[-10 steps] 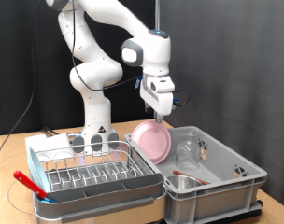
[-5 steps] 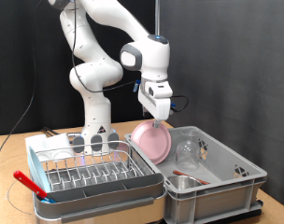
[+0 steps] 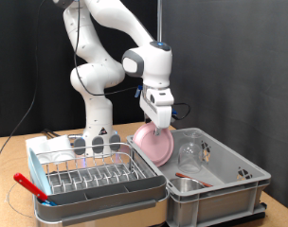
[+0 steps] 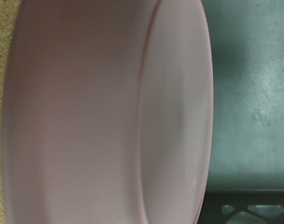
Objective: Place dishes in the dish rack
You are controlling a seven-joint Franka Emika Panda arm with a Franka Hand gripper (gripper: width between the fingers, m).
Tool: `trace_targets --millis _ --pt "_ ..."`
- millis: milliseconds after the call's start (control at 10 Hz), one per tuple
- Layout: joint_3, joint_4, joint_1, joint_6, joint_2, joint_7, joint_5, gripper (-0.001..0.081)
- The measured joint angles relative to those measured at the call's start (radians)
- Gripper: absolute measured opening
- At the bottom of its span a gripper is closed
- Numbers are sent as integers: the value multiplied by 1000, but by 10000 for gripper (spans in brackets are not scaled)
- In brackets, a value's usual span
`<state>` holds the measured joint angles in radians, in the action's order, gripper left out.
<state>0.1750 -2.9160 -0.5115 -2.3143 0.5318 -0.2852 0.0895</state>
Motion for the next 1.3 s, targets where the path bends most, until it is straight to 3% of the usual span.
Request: trace_targets --millis 400,600,700,800,900,1000,1100,1300 --pt "0 0 -5 -53 -34 -1 -20 808" --pt "2 5 -2 -57 -47 2 -27 551" --pt "5 9 0 -57 -57 4 -29 551" --pt "9 12 3 -60 -65 4 -30 350" --pt "13 14 10 -72 -69 4 -30 213" --pt "18 16 21 -95 -71 6 -29 213" --pt "19 21 40 -138 -75 20 -11 76" --pt "-2 36 108 -221 -79 96 60 41"
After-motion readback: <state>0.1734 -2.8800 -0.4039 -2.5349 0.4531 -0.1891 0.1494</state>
